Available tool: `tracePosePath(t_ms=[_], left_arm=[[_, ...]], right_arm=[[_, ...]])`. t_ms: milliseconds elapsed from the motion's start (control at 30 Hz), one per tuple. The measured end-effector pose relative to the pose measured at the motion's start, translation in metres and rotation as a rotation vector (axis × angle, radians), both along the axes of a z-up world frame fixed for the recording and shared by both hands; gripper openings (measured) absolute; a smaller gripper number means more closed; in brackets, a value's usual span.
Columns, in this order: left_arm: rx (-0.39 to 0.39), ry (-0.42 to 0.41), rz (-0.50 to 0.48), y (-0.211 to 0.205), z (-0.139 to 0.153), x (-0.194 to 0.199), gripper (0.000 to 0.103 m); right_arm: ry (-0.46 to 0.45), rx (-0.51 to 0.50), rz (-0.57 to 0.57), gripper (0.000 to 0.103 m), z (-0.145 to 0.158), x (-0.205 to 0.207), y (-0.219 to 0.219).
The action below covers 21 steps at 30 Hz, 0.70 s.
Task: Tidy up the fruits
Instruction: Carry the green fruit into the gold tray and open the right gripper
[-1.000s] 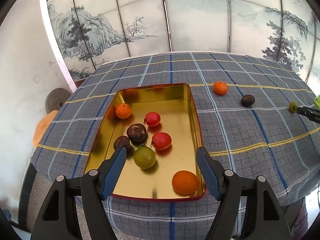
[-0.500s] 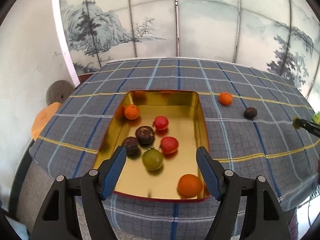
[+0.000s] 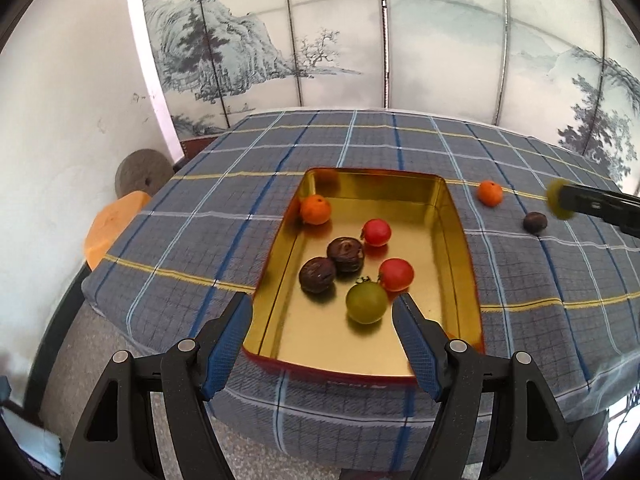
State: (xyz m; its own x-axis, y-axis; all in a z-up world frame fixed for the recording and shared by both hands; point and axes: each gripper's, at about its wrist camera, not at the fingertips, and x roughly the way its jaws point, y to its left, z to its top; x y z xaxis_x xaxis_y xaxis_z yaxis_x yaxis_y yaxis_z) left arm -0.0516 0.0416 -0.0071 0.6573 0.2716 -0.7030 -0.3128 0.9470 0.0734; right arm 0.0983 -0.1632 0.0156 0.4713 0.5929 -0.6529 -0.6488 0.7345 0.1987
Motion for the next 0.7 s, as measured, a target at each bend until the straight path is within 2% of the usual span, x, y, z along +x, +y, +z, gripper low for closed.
tracePosePath(t_ms=[133,300,533,700], left_arm=[[0.009,-0.001,0.017,0.008,0.0,-0.002,0.073],[0.023,0.0,0.033,0.017,0.0,-0.004,0.075],[0.068,-0.001,0.044,0.025,-0.003,-0.006,0.078],[0.07,0.005,0.042,0.028,-0.007,-0.005,0.078]], right_arm=[[0.028,-0.027,0.082,0.033,-0.01,0.011,0.057],[0.085,-0.045,0.118,0.033,-0.025,0.034,0.106],[0.124,-0.085,0.131,0.033,-0.042,0.059,0.149],[0.136,-0.099,0.124,0.033,-0.047,0.07,0.173]])
